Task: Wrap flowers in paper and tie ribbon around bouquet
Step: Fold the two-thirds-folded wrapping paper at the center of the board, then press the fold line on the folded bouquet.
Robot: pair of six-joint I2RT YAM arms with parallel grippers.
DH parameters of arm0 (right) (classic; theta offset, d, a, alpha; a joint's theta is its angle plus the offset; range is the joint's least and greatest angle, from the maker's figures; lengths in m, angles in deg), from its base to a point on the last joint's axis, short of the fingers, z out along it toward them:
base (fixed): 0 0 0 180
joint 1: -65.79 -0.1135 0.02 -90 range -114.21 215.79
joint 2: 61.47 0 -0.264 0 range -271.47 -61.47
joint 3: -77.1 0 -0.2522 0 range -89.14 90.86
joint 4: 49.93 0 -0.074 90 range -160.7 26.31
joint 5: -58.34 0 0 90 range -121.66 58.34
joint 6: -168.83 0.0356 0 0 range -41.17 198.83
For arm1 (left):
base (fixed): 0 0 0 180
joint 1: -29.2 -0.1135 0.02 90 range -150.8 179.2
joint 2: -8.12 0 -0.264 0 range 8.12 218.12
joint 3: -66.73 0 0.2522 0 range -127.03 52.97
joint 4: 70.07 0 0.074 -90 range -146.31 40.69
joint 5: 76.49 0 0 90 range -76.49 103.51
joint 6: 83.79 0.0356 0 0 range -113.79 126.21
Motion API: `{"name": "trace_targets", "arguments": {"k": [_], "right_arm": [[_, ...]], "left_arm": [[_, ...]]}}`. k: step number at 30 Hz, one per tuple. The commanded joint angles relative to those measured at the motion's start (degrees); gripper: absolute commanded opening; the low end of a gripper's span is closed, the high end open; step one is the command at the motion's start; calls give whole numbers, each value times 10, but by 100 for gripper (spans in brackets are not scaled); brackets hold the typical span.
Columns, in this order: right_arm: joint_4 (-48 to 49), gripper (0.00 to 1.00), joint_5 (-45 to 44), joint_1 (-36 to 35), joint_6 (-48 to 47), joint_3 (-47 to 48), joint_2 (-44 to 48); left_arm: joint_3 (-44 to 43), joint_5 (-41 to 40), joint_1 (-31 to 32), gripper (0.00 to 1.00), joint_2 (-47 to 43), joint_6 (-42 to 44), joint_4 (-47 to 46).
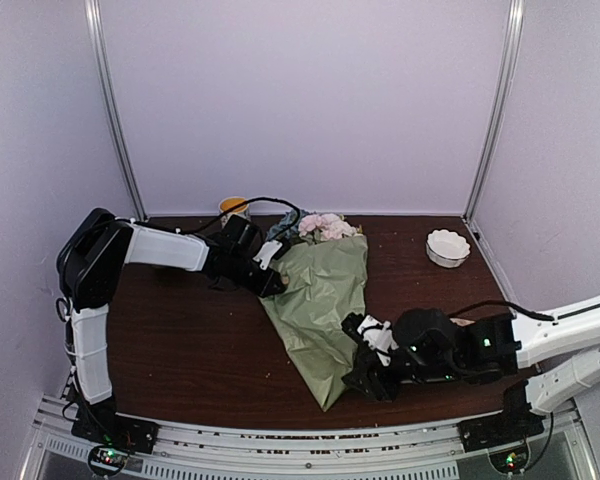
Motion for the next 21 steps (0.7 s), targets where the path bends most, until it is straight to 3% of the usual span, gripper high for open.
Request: {"name": "trace_targets", "arguments": {"k": [1, 13, 18, 21], "right_arm": [[6, 56, -64, -24, 33, -56, 36], [40, 55, -54, -55, 32, -31, -28], [81, 56, -88, -77, 19, -30, -42], [60, 49, -123, -77, 16, 1, -71]], "left_arm": [[-4, 5, -6, 0, 21, -4, -2], [-9, 5, -6, 0, 24, -3, 7], [-13, 10, -5, 0, 28, -3, 5], [-12, 11, -5, 0, 29, -3, 7]]}}
